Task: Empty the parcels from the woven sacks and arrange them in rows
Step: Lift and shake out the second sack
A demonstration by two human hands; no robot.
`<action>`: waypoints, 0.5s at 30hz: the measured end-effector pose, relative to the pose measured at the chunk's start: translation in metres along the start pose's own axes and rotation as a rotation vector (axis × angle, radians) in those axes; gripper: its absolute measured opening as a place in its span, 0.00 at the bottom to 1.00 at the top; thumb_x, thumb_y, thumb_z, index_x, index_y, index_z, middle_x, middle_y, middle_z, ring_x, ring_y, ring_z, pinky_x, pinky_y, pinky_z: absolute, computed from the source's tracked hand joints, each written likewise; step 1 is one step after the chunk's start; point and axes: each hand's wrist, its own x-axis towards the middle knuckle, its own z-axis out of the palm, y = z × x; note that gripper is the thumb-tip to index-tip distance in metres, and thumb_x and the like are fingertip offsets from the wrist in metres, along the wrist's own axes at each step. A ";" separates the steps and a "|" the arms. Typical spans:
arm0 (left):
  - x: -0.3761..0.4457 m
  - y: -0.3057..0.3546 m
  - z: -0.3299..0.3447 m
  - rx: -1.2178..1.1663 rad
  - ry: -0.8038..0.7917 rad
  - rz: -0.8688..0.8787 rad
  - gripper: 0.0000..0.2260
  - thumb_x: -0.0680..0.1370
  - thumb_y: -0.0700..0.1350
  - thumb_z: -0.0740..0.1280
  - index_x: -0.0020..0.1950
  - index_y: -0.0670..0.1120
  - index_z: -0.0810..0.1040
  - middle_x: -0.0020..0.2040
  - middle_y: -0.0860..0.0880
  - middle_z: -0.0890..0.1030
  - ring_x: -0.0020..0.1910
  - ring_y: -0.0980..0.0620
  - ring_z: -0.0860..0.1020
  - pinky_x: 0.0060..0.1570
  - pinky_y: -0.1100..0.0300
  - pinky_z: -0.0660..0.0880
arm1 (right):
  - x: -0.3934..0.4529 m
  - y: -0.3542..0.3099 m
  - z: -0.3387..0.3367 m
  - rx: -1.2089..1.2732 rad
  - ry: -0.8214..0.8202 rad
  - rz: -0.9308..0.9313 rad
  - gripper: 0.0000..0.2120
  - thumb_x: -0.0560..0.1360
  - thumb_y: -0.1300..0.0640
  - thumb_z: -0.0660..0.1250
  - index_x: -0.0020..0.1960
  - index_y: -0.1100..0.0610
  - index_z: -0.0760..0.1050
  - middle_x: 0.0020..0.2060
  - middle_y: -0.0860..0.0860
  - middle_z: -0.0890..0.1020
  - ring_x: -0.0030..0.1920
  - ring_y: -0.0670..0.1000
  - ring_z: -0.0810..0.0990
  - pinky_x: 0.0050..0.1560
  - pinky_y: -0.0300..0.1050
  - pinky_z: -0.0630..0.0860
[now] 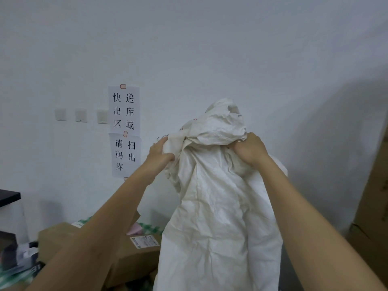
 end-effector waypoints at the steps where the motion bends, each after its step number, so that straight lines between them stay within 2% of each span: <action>1: 0.001 -0.004 0.000 0.084 -0.032 -0.008 0.31 0.77 0.43 0.65 0.76 0.57 0.57 0.76 0.50 0.56 0.74 0.49 0.58 0.67 0.55 0.61 | -0.003 0.000 0.000 -0.001 0.008 0.001 0.17 0.75 0.55 0.63 0.30 0.58 0.63 0.28 0.51 0.70 0.31 0.50 0.68 0.32 0.44 0.63; 2: 0.002 -0.007 0.001 0.147 -0.057 -0.010 0.32 0.76 0.50 0.67 0.76 0.58 0.55 0.76 0.50 0.55 0.75 0.48 0.57 0.70 0.52 0.61 | -0.006 0.001 -0.001 -0.006 0.013 0.001 0.18 0.75 0.56 0.63 0.30 0.58 0.62 0.27 0.51 0.69 0.30 0.50 0.67 0.32 0.44 0.63; 4: 0.004 -0.012 0.002 0.199 -0.052 -0.013 0.39 0.70 0.64 0.67 0.76 0.62 0.52 0.76 0.48 0.56 0.74 0.44 0.59 0.70 0.45 0.62 | -0.011 0.002 -0.003 -0.014 0.022 -0.006 0.18 0.75 0.57 0.63 0.30 0.58 0.62 0.27 0.51 0.69 0.30 0.50 0.67 0.31 0.44 0.62; 5: 0.004 -0.011 0.004 0.186 -0.031 -0.026 0.40 0.70 0.66 0.67 0.76 0.62 0.50 0.75 0.46 0.57 0.73 0.42 0.61 0.70 0.44 0.63 | -0.014 0.003 -0.004 -0.016 0.026 -0.007 0.18 0.75 0.57 0.63 0.30 0.58 0.62 0.27 0.51 0.69 0.30 0.50 0.67 0.31 0.44 0.62; 8: 0.009 -0.005 0.009 0.063 -0.022 -0.079 0.38 0.75 0.64 0.63 0.78 0.58 0.44 0.76 0.46 0.58 0.70 0.43 0.66 0.66 0.47 0.68 | -0.021 0.005 -0.011 -0.017 0.026 -0.010 0.14 0.75 0.56 0.64 0.33 0.60 0.66 0.29 0.52 0.70 0.31 0.50 0.68 0.32 0.44 0.64; 11: 0.012 0.007 0.013 -0.110 -0.041 -0.136 0.38 0.77 0.62 0.62 0.78 0.54 0.43 0.75 0.50 0.61 0.60 0.48 0.72 0.59 0.49 0.74 | -0.027 0.007 -0.015 -0.024 0.020 -0.013 0.13 0.75 0.56 0.65 0.35 0.60 0.67 0.30 0.52 0.72 0.31 0.50 0.69 0.32 0.44 0.64; 13: 0.015 0.012 0.016 -0.098 0.001 -0.151 0.39 0.76 0.61 0.65 0.78 0.49 0.47 0.74 0.48 0.64 0.63 0.46 0.71 0.61 0.48 0.72 | -0.030 0.008 -0.017 -0.033 0.020 -0.014 0.14 0.75 0.56 0.65 0.34 0.61 0.68 0.30 0.53 0.72 0.31 0.50 0.69 0.32 0.44 0.65; 15: 0.018 0.017 0.017 -0.105 0.070 -0.149 0.38 0.75 0.60 0.67 0.76 0.44 0.55 0.71 0.46 0.68 0.66 0.44 0.71 0.64 0.49 0.70 | -0.033 0.007 -0.018 -0.034 0.024 -0.021 0.13 0.75 0.56 0.64 0.38 0.65 0.73 0.33 0.55 0.75 0.34 0.52 0.72 0.35 0.45 0.66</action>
